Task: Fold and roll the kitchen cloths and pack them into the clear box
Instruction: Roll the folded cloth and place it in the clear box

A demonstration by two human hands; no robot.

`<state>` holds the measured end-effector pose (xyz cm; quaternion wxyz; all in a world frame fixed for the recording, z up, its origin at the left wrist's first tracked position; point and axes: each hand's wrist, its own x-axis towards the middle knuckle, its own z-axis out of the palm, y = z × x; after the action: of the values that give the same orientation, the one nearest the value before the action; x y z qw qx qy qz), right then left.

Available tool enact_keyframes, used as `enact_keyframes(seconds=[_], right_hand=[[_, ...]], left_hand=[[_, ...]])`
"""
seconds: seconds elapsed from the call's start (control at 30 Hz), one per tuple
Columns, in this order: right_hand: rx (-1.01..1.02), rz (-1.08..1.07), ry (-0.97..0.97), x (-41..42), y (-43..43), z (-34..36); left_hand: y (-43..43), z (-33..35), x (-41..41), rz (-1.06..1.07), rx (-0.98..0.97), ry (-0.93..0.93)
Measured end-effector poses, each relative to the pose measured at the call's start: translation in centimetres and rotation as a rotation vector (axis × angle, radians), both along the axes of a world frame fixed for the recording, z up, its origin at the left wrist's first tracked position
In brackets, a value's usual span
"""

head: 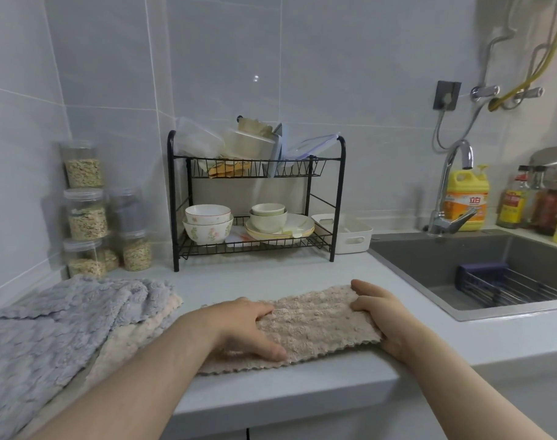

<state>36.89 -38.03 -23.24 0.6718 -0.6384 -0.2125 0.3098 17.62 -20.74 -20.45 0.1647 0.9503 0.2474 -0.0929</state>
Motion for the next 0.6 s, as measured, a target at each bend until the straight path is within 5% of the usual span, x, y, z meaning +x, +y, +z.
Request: enact_keyframes(seconds=[0.4,0.5,0.6], right_hand=[[-0.026,-0.005,0.098,1.0,0.0,1.2],[-0.04,-0.068,0.076,1.7,-0.5,2.4],[-0.053,-0.08,0.002,1.8,-1.0,4.5]], left_hand=[[-1.0,0.8,3.7,0.029,-0.04,0.186],[-1.8,0.5,3.9,-0.009,-0.032,0.04],[-1.7,0.1,2.0,0.021,-0.092,-0.355]])
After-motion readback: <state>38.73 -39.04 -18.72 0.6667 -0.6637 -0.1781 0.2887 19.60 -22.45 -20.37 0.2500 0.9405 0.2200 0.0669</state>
